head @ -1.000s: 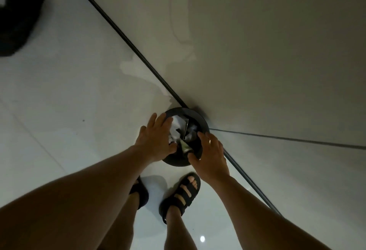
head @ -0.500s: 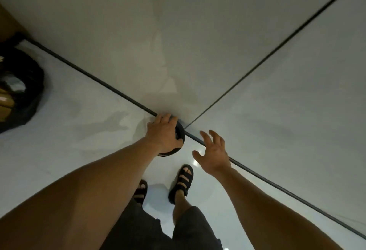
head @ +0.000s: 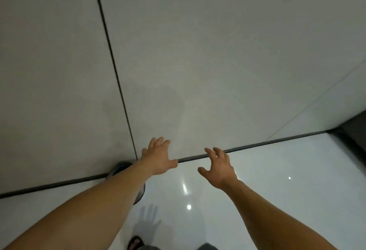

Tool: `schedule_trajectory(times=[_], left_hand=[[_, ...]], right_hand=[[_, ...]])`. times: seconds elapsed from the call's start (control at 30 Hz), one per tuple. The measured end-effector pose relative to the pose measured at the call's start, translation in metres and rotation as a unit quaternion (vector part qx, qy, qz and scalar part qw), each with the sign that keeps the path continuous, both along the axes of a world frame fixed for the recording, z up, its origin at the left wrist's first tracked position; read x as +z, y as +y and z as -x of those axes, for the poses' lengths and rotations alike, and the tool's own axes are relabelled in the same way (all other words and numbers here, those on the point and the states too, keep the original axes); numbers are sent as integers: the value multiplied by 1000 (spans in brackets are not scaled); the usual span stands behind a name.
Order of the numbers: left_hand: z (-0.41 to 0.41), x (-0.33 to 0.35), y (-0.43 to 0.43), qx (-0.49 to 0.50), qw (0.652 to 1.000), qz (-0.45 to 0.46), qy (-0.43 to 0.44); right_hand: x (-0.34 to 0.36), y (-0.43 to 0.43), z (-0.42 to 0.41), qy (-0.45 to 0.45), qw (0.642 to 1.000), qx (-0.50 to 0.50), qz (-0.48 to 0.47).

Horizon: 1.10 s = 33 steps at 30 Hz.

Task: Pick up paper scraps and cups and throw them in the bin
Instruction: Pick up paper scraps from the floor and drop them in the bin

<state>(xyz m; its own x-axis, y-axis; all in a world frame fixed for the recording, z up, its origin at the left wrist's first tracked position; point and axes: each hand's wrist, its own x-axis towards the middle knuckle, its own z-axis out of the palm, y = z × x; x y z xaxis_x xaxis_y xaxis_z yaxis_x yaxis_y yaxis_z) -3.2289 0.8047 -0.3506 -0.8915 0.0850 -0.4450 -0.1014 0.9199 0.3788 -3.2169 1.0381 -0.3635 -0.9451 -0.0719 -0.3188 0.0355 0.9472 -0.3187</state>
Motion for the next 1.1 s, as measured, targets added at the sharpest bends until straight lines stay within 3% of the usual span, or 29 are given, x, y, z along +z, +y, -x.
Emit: schedule_trajectory(times=[0.4,0.63,0.87,1.1], left_hand=[[32,56,328,-237,967,16,86],[25,50,474,-335,939,14,73],[68,35,587,-422,905,23,55],[117,43,722,-506,862,-33,27]], right_hand=[[32,285,-69,48,973,-225,4],[35,410,-105,35,943,-331,5],[28,500,-94,20,910,-414,0],[43,594,-89,-3,849,-528,-24]])
